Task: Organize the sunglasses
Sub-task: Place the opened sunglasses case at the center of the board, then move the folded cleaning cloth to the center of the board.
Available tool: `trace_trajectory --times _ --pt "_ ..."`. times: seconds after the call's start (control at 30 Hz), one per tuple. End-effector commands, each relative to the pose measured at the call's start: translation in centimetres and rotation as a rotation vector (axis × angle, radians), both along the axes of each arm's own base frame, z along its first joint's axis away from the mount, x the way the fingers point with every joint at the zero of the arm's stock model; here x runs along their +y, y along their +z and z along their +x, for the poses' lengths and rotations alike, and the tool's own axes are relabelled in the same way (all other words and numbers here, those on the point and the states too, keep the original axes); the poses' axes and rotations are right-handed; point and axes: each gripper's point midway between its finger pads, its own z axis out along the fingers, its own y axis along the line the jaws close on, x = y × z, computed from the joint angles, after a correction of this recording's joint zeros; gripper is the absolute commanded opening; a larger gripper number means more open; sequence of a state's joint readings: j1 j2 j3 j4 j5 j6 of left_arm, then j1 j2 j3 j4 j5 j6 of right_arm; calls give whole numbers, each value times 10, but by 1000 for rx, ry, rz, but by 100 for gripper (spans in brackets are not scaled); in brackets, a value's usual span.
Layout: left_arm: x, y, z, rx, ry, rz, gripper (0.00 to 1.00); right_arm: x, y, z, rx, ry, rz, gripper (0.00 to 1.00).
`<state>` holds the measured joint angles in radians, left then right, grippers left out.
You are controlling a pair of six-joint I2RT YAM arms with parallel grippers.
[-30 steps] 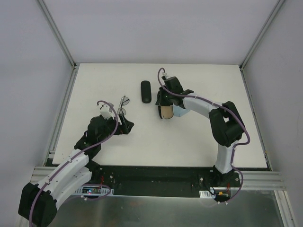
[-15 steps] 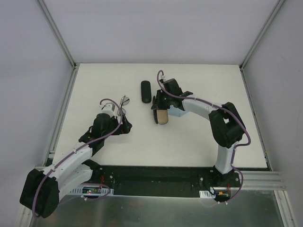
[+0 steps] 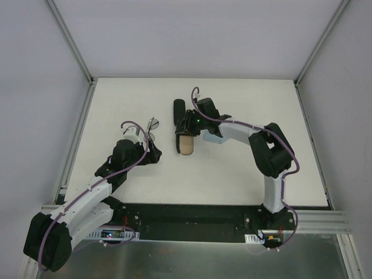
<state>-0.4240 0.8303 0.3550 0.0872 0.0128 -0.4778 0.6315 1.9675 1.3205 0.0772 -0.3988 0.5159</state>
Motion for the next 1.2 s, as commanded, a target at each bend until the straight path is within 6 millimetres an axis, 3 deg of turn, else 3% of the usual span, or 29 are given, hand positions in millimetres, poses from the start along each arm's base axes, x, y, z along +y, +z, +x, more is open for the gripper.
trace_trajectory --times 0.0,0.2,0.5,0.67,0.8,0.83,0.93,1.17 --pt "2 12 7 -34 21 -6 91 17 19 13 -39 -9 63 38" --pt "1 13 6 -39 16 -10 91 -2 27 14 -96 -28 -18 47" --pt "-6 16 3 -47 -30 -26 92 -75 57 8 -278 -36 -252 53" --pt "-19 21 0 -71 -107 -63 91 -140 44 9 -397 -68 -641 55" --pt "-28 22 -2 -77 -158 -83 91 -173 28 9 -403 -115 -791 61" --pt "-29 20 -3 -72 -166 -84 91 -178 21 8 -390 -119 -808 61" --pt "-40 22 -7 -74 -228 -109 91 -185 3 10 -334 -132 -816 45" --pt "-67 26 -16 -75 -370 -134 90 -205 -21 19 -246 -192 -874 43"
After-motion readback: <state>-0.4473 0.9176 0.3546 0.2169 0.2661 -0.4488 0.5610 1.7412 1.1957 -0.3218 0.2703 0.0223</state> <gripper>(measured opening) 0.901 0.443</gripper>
